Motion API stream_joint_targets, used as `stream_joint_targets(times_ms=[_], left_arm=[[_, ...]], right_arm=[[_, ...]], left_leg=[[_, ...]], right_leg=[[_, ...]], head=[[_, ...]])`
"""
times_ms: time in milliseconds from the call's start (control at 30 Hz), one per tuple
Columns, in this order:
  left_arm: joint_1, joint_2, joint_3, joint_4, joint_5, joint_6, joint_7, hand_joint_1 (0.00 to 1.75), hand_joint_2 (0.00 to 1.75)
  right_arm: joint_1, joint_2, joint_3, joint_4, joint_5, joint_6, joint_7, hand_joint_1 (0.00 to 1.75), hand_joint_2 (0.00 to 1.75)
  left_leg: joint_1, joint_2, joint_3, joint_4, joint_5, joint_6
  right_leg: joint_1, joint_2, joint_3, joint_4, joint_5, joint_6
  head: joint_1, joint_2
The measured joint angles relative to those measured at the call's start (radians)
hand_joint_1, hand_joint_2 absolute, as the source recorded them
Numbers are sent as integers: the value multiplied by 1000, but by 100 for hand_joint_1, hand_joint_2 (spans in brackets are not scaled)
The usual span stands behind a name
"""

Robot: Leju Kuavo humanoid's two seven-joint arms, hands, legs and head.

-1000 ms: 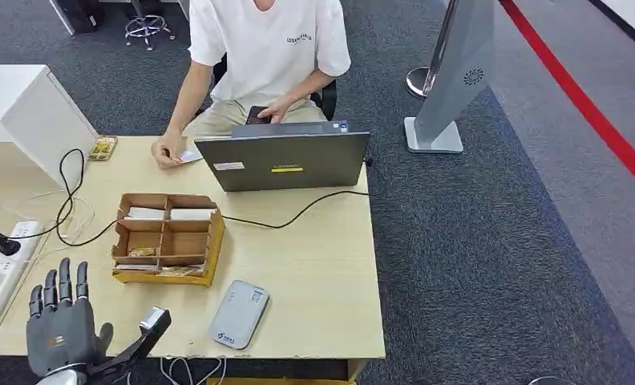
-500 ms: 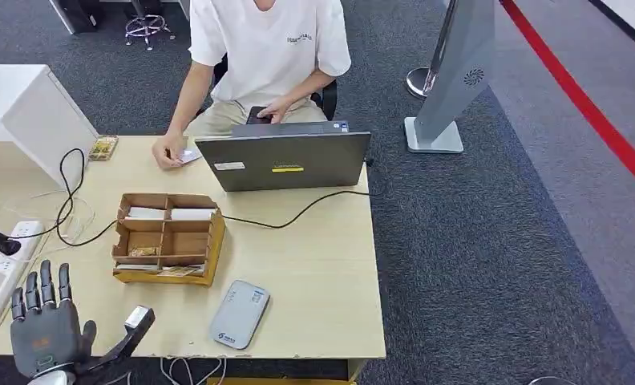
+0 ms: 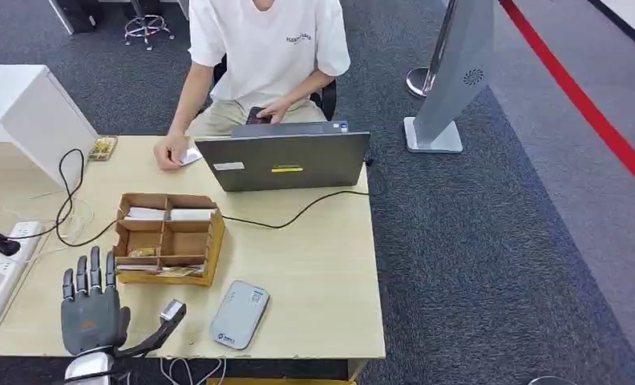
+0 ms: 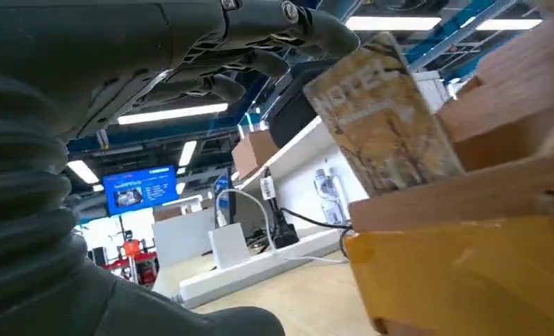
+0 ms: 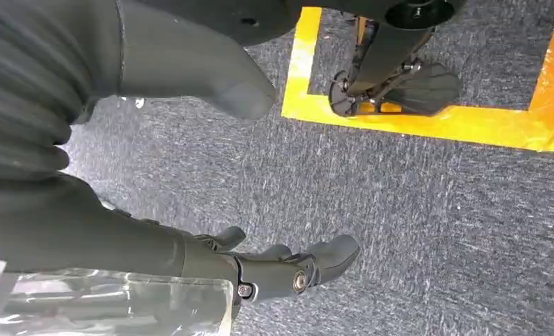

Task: Pass the card to the sensor for recognition and then transmit it.

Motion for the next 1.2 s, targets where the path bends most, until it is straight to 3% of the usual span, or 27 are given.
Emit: stream_joint_targets(times_ms=[267, 433, 1200], left_arm=[[-79, -13, -128, 62, 0, -35, 6, 0, 175], [-96, -21, -169, 80, 0, -40, 6, 0, 175], [-111, -34, -204, 111, 0, -45, 7, 0, 175]], right_arm=[[-3, 7, -23, 0, 32, 3, -7, 0, 175], [-3, 8, -26, 0, 35, 4, -8, 0, 175], [-3, 11, -49, 0, 45, 10, -10, 0, 175]], left_leg=[[0, 0, 0, 0, 0, 0], [0, 0, 0, 0, 0, 0], [0, 0, 0, 0, 0, 0]], right_leg=[[0, 0, 0, 0, 0, 0], [0, 0, 0, 0, 0, 0], [0, 0, 0, 0, 0, 0]], head=[[0, 0], [0, 0], [0, 0]])
